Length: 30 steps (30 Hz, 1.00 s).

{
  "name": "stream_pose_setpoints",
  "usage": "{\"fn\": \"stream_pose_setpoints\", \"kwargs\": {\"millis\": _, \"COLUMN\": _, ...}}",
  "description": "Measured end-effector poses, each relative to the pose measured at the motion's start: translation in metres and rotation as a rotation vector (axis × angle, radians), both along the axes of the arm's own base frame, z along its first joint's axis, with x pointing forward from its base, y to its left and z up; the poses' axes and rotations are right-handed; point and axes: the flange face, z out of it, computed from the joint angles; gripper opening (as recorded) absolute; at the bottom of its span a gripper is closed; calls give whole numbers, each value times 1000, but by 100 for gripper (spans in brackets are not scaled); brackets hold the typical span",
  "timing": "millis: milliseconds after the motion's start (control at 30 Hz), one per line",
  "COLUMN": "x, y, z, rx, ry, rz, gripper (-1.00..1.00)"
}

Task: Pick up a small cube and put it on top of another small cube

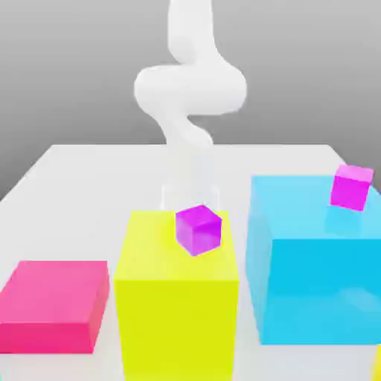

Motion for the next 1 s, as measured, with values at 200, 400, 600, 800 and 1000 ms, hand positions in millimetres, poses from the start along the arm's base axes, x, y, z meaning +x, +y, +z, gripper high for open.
{"fn": "stream_pose_setpoints", "kwargs": {"millis": 200, "x": 68, "y": -50, "z": -67, "rx": 65, "ry": 136, "rz": -158, "gripper": 0}}
{"fn": "stream_pose_setpoints", "kwargs": {"millis": 400, "x": 117, "y": -109, "z": -146, "rx": 131, "ry": 263, "rz": -318, "gripper": 0}}
{"fn": "stream_pose_setpoints", "kwargs": {"millis": 600, "x": 142, "y": -177, "z": -238, "rx": 202, "ry": 386, "rz": -492, "gripper": 0}}
{"fn": "stream_pose_setpoints", "kwargs": {"millis": 800, "x": 146, "y": -238, "z": -340, "rx": 272, "ry": 507, "rz": -657, "gripper": 0}}
{"fn": "stream_pose_setpoints", "kwargs": {"millis": 1000, "x": 125, "y": -292, "z": -447, "rx": 343, "ry": 626, "rz": -823, "gripper": 0}}
